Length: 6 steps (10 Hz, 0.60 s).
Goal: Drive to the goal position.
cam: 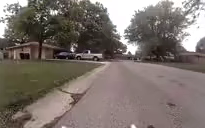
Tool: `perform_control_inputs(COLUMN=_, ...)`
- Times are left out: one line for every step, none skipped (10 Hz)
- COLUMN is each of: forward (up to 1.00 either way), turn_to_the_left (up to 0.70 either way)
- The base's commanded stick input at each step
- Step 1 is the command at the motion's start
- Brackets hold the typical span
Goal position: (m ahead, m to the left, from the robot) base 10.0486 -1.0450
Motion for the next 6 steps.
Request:
perform_control_inputs(forward=0.7, turn_to_the_left=0.0)
perform_control_inputs(forward=0.7, turn_to_the_left=-0.35)
perform_control_inputs(forward=0.7, turn_to_the_left=-0.35)
perform_control_inputs(forward=0.7, turn_to_the_left=-0.35)
perform_control_inputs(forward=0.7, turn_to_the_left=-0.35)
perform_control_inputs(forward=0.7, turn_to_the_left=-0.35)
